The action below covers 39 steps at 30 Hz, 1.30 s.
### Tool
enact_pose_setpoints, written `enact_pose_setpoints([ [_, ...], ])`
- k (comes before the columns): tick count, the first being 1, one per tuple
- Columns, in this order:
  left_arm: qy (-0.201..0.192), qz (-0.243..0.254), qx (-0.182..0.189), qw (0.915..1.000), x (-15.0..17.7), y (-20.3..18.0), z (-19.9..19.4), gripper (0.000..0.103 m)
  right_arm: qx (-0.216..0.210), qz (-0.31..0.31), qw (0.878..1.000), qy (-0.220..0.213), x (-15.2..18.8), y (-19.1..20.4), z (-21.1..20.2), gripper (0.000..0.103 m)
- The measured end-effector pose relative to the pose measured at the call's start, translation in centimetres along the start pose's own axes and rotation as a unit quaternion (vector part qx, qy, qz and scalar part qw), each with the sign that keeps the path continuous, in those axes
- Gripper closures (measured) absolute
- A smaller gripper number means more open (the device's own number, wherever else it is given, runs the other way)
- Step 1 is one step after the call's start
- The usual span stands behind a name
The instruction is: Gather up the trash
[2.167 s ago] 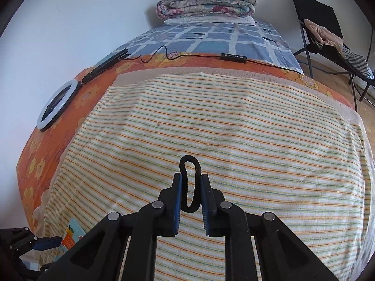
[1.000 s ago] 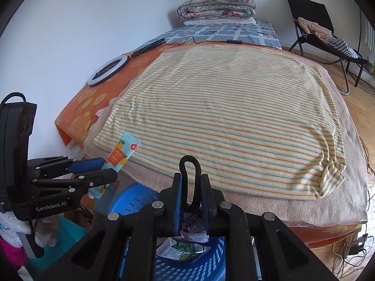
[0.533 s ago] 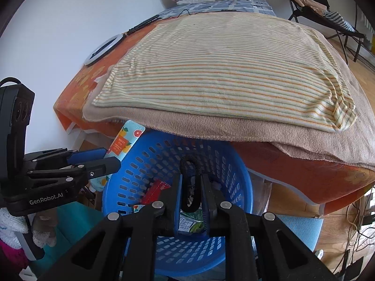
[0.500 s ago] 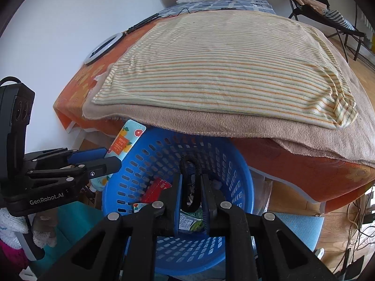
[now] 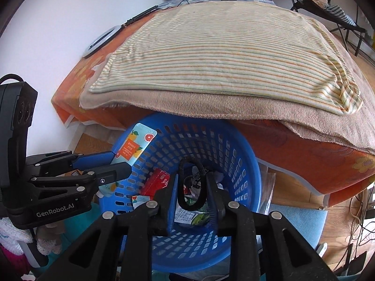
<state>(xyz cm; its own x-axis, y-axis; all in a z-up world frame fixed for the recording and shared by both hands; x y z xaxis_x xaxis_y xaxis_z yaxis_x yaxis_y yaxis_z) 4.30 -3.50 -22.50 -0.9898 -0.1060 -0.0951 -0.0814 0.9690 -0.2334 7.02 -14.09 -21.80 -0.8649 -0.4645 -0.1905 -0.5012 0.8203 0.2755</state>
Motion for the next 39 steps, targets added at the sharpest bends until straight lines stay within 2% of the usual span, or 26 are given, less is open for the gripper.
enact_pose_setpoints([
  [5, -0.003, -0.008, -0.006, 0.9999, -0.1, 0.5, 0.0, 0.066, 0.002, 0.008, 1.0, 0.0, 0.0, -0.4, -0.1, 0.065],
  [7, -0.002, -0.01, -0.008, 0.9999, -0.1, 0.6, 0.1, 0.066, 0.002, 0.013, 1.0, 0.0, 0.0, -0.6, -0.1, 0.055],
  [13, -0.004, -0.013, -0.013, 0.9998, -0.3, 0.8, -0.1, 0.066, 0.004, 0.017, 1.0, 0.003, 0.1, -0.9, 0.0, 0.042],
  [24, -0.008, -0.022, -0.022, 0.9995, -0.4, 1.6, -0.5, 0.066, 0.014, 0.025, 1.0, 0.005, 0.1, -1.3, -0.1, 0.027],
  [26, -0.011, -0.022, -0.026, 0.9993, -0.5, 1.6, -0.6, 0.057, 0.017, 0.029, 0.999, 0.005, 0.0, -1.4, -0.1, 0.023],
  [27, -0.015, -0.023, -0.028, 0.9992, -0.5, 1.7, -0.8, 0.047, 0.018, 0.03, 0.999, 0.004, 0.0, -1.5, -0.2, 0.021],
  [28, -0.019, -0.024, -0.029, 0.9991, -0.5, 1.7, -0.9, 0.044, 0.02, 0.031, 0.999, 0.004, -0.1, -1.5, -0.2, 0.019],
  [33, -0.028, -0.027, -0.037, 0.9986, -0.8, 1.9, -1.6, 0.044, 0.023, 0.04, 0.999, 0.006, -0.2, -2.0, -0.3, 0.016],
  [37, -0.04, -0.025, -0.044, 0.9979, -1.0, 1.9, -2.3, 0.035, 0.023, 0.049, 0.999, 0.007, -0.3, -2.4, -0.4, 0.012],
  [39, -0.045, -0.025, -0.046, 0.9976, -1.1, 1.9, -2.7, 0.035, 0.02, 0.052, 0.998, 0.006, -0.4, -2.5, -0.5, 0.011],
])
Point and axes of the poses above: each gripper's, at about its wrist camera, not at the fingertips, and z roughly the way its jaws point, y to its left, x to its underside, the point moved 8 cm from there along z, roughly the way its jaws point, and after that the axes turned 15 degrees about y, right-handed, at the moved point
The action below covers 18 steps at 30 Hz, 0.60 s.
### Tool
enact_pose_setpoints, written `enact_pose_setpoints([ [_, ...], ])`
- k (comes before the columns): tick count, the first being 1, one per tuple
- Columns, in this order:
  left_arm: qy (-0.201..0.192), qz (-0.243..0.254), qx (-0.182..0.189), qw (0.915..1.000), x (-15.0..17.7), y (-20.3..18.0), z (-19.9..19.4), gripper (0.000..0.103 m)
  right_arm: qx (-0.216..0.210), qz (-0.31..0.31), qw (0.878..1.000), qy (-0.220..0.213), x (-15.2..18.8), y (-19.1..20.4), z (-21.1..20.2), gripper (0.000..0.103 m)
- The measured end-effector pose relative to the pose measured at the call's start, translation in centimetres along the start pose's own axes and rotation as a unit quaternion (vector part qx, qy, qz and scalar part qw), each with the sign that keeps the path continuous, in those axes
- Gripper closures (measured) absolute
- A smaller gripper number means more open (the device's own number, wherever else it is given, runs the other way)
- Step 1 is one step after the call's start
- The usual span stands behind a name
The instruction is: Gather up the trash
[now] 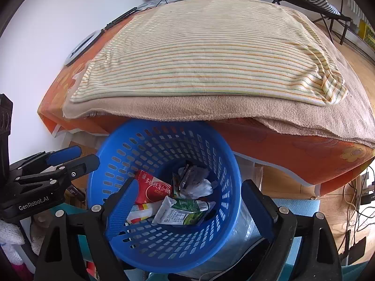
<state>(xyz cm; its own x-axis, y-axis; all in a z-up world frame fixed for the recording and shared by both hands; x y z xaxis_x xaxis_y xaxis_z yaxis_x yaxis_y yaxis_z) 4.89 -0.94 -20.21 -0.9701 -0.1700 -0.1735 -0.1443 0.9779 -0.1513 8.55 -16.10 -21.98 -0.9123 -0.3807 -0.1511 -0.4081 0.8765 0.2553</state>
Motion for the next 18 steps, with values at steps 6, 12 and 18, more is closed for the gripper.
enact_pose_setpoints([
  [6, -0.014, 0.003, -0.004, 0.9999, -0.3, -0.1, -1.4, 0.034, -0.003, 0.011, 1.0, -0.002, -0.3, -0.6, -0.4, 0.009],
  [12, -0.035, 0.006, -0.003, 0.9994, -0.8, -0.3, -3.6, 0.034, -0.001, 0.011, 1.0, -0.018, -0.7, -0.9, -2.0, 0.009],
  [18, -0.067, 0.008, 0.002, 0.9977, -1.5, -0.9, -6.5, 0.026, 0.005, 0.013, 0.999, -0.042, -1.4, -1.5, -4.3, 0.009],
])
Point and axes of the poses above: each gripper's, at about its wrist camera, not at the fingertips, and z roughly the way its jaws point, y to its left, x to its underside, the point moved 8 cm from there along z, roughly the way its jaws point, and after that the axes turned 15 degrees about y, right-handed, at the moved point
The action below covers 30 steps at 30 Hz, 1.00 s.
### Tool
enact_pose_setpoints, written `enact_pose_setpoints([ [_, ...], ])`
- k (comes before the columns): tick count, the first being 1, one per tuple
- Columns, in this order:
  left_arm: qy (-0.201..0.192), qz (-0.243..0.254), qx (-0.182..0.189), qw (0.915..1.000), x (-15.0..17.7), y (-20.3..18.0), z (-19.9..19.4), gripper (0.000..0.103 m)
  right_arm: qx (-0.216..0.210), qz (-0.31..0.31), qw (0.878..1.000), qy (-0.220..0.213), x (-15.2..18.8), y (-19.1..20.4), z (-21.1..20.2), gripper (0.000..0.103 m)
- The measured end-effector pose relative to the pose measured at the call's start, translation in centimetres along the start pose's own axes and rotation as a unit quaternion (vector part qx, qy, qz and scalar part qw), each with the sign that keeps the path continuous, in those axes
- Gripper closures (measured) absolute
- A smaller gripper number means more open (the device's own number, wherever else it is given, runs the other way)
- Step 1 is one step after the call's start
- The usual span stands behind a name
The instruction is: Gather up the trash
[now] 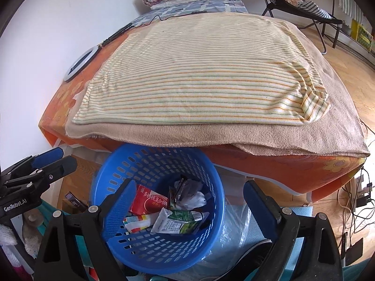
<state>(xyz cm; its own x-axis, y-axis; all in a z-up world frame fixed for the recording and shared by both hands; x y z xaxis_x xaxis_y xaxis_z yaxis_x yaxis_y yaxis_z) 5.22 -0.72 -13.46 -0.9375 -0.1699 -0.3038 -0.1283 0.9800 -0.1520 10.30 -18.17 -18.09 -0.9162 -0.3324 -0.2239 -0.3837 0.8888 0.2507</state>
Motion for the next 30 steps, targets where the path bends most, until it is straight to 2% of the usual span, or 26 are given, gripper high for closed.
enact_pose_setpoints([
  [5, -0.025, 0.007, -0.001, 0.9997, -1.1, -0.7, -2.2, 0.026, -0.002, 0.001, 1.0, -0.024, -0.8, -0.1, -2.3, 0.009],
  [9, -0.044, 0.008, 0.001, 0.999, -1.8, -1.2, -3.9, 0.019, -0.009, -0.001, 0.999, -0.046, -1.5, 0.2, -4.2, 0.009],
  [14, -0.061, 0.001, 0.013, 0.9981, -2.7, -1.3, -5.8, 0.018, -0.012, 0.0, 0.998, -0.069, -2.4, 0.8, -6.5, 0.007],
  [16, -0.065, 0.001, 0.017, 0.9977, -2.9, -1.4, -6.4, 0.017, -0.014, -0.002, 0.996, -0.084, -2.7, 1.0, -7.6, 0.0],
  [23, -0.075, -0.002, 0.028, 0.9967, -3.7, -1.6, -7.6, 0.014, -0.007, -0.016, 0.994, -0.111, -3.4, 2.0, -9.8, 0.0],
  [30, -0.075, -0.001, 0.032, 0.9967, -4.0, -1.8, -7.7, 0.014, -0.006, -0.018, 0.993, -0.119, -3.8, 2.3, -10.5, 0.0],
])
Point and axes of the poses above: each gripper's, at about its wrist camera, not at the fingertips, and z roughly the way its jaws point, y to its left, x to its underside, the point moved 8 cm from there along z, roughly the way its jaws point, and after that the axes turned 15 degrees about y, right-handed, at the moved point
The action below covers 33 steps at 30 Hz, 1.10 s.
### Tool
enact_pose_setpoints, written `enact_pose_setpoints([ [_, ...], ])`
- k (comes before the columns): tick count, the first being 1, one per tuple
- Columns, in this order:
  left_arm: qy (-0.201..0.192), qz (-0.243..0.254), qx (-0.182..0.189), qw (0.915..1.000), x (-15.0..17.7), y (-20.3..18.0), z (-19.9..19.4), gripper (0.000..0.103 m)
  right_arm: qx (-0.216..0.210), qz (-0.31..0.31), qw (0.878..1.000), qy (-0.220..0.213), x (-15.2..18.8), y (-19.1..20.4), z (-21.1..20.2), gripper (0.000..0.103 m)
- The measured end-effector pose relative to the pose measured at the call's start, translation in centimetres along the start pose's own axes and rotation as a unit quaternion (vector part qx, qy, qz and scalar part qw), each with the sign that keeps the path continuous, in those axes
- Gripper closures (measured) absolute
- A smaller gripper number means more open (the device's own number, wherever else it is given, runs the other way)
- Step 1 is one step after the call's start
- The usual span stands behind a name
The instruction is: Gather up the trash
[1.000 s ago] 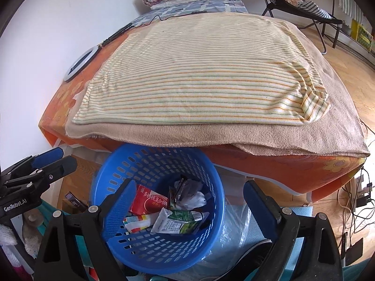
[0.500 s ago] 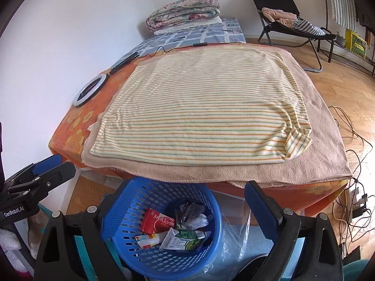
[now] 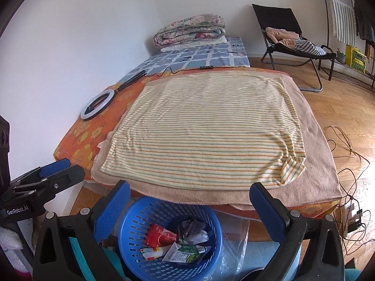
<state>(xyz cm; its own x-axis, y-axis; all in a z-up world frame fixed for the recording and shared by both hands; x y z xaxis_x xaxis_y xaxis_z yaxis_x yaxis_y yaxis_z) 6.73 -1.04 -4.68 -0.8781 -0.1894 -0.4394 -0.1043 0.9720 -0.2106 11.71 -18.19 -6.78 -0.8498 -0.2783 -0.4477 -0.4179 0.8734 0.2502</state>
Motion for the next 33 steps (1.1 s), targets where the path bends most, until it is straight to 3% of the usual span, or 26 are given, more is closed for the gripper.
enact_pose_setpoints([
  [33, 0.001, -0.002, 0.001, 1.0, -0.11, 0.01, 0.08, 0.013, -0.006, 0.011, 1.0, 0.005, -0.14, 0.0, 0.91, 0.0],
])
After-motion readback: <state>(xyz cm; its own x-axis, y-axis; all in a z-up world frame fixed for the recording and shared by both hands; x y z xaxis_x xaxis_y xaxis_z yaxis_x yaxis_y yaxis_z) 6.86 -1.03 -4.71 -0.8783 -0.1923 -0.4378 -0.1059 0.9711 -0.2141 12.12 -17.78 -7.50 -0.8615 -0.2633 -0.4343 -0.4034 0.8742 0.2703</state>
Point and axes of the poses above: each gripper's, at about its wrist camera, not at the fingertips, and z roughly the way its jaws point, y to its left, x to its underside, the point moved 8 cm from there along z, roughly the way its jaws point, and after that the axes turned 15 degrees about y, right-handed, at the moved point
